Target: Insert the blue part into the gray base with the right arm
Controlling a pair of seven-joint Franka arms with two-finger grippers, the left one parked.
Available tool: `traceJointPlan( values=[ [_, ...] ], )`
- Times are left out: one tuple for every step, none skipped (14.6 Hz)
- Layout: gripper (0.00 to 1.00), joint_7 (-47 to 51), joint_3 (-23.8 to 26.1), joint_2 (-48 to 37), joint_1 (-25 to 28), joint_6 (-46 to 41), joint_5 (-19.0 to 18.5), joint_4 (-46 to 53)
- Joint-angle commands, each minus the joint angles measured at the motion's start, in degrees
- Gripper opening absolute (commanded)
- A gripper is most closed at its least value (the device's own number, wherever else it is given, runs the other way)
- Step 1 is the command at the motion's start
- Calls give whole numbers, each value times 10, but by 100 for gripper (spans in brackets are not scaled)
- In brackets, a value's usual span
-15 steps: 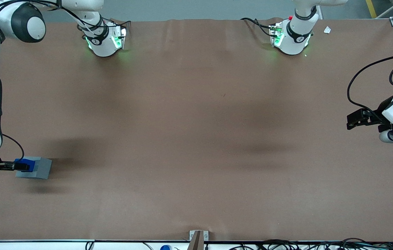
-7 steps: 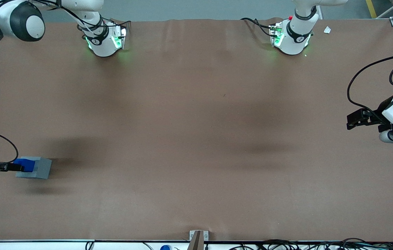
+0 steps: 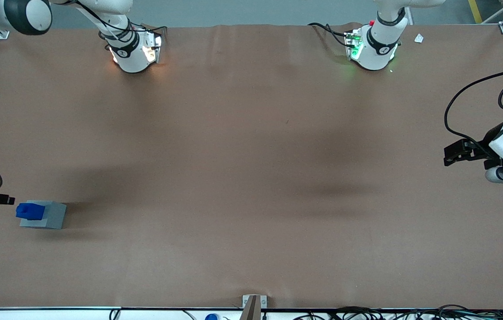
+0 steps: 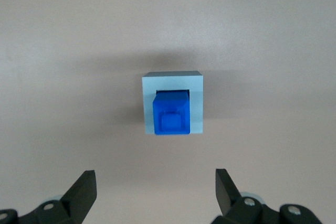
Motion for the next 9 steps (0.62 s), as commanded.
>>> traceJointPlan(
  values=[
    [100, 13, 6, -133, 12, 43, 3, -161],
    [100, 24, 6, -168, 27, 45, 3, -189],
    [100, 31, 6, -192, 39, 42, 4, -205],
    [100, 45, 6, -214, 55, 38, 3, -216],
    [100, 66, 6, -236, 72, 32, 3, -224],
    [100, 86, 7, -251, 87, 16, 2, -224],
    [100, 105, 7, -266, 106, 4, -5, -224],
    [100, 118, 6, -283, 118, -9, -5, -224],
    [100, 129, 6, -299, 124, -29, -5, -224]
  ],
)
